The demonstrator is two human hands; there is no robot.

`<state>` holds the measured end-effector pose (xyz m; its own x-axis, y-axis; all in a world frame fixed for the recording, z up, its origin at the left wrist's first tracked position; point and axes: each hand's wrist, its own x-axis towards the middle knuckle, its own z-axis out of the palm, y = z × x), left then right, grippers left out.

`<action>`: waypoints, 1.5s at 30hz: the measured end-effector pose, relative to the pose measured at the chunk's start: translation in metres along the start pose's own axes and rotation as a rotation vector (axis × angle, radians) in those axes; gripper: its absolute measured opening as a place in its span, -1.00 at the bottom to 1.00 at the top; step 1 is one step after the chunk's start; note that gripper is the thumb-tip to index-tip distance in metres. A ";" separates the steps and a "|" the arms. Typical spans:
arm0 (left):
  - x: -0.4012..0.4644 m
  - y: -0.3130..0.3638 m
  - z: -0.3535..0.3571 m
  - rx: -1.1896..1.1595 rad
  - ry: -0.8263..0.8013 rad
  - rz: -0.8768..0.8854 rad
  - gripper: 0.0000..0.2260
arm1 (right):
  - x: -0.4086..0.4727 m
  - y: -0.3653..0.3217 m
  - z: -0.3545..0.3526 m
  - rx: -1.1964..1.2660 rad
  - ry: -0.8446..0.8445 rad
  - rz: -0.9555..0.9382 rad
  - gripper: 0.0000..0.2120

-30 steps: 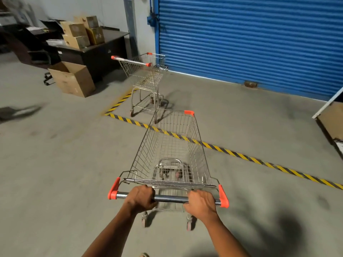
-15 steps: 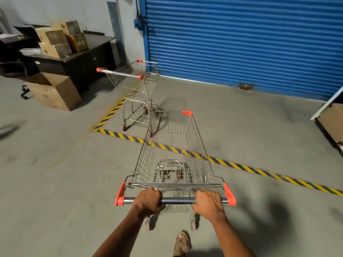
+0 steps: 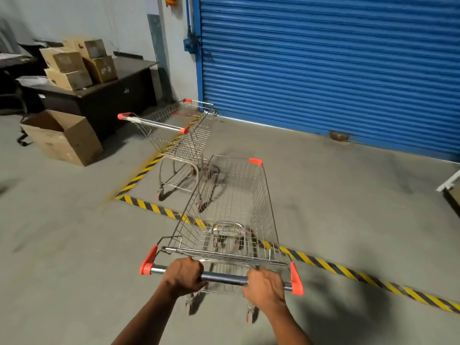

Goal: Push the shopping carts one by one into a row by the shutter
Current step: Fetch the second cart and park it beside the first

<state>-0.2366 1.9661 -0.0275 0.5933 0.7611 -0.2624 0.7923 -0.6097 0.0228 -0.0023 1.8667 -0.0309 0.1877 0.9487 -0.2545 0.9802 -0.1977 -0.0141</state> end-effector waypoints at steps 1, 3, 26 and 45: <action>0.017 -0.005 -0.006 -0.004 -0.003 -0.001 -0.54 | 0.017 0.004 -0.005 0.002 -0.001 0.002 -0.73; 0.046 -0.013 -0.018 -0.017 -0.011 -0.006 -0.57 | 0.048 0.009 -0.017 -0.002 0.002 0.001 -0.73; 0.375 -0.156 -0.105 -0.040 -0.013 0.066 -0.57 | 0.391 0.021 -0.108 -0.029 0.002 0.105 -0.72; 0.596 -0.245 -0.174 -0.013 -0.045 0.100 -0.60 | 0.626 0.039 -0.165 0.017 -0.012 0.169 -0.73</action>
<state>-0.0525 2.6074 -0.0221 0.6631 0.6855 -0.3007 0.7311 -0.6793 0.0636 0.1643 2.4934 -0.0316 0.3486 0.8986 -0.2663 0.9336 -0.3581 0.0140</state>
